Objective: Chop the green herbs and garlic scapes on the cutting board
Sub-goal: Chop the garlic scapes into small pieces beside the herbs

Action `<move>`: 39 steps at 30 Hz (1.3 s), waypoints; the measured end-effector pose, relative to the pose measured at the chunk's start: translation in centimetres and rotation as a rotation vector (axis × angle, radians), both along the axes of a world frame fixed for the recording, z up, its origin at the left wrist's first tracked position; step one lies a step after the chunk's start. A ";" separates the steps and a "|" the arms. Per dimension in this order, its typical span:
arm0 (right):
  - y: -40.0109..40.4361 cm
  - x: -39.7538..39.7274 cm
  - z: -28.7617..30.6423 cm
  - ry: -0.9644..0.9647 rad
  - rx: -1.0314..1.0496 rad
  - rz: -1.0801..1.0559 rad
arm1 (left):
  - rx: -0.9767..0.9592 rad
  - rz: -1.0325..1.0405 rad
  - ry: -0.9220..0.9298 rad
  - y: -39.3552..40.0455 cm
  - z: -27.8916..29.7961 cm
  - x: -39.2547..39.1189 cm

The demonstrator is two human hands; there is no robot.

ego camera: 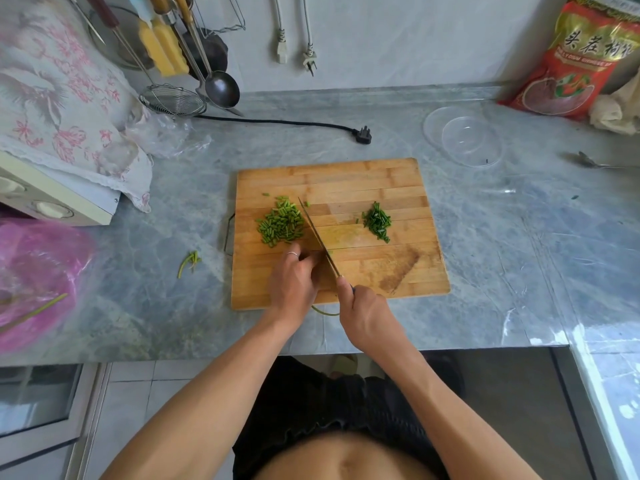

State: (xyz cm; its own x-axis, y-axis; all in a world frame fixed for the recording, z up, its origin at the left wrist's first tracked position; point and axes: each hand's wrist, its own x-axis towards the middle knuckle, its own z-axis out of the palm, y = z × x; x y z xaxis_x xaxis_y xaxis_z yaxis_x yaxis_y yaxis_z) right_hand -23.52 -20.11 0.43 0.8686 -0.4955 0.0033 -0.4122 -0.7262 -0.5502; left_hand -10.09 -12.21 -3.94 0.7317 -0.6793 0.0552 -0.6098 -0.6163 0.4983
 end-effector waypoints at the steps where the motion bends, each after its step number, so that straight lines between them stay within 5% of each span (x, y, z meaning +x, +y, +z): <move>1: -0.2 0.1 0.0 0.022 0.032 0.027 | -0.005 -0.002 0.001 0.0 0.0 0.0; 7: 0.5 0.7 0.5 0.169 0.338 -0.205 | -0.033 -0.026 -0.038 0.4 0.2 -0.2; 13: -0.7 0.5 1.5 0.024 0.533 -0.279 | -0.054 -0.011 -0.032 0.9 -0.1 -0.8; 21: -1.0 0.3 2.5 0.066 0.679 -0.316 | -0.070 0.066 -0.055 0.6 0.2 -1.1; 23: -0.5 -0.4 2.3 0.048 0.545 -0.232 | -0.070 0.080 -0.063 0.5 0.0 -1.1; 27: -0.4 -0.2 2.4 0.068 0.703 -0.162 | -0.054 0.074 -0.079 0.7 -0.1 -1.3; 30: 0.0 -0.6 0.5 -0.007 0.460 -0.110 | -0.058 0.069 -0.062 0.8 -0.1 -1.3; 32: 0.5 -0.3 2.5 0.082 0.553 -0.174 | -0.070 0.068 -0.050 0.9 -0.2 -1.1; 34: 0.9 -0.4 1.9 0.117 0.344 -0.178 | -0.071 0.074 -0.042 0.8 -0.3 -1.2; 39: 1.5 0.1 1.4 0.220 0.293 -0.185 | -0.073 0.058 -0.029 0.9 -0.8 -0.9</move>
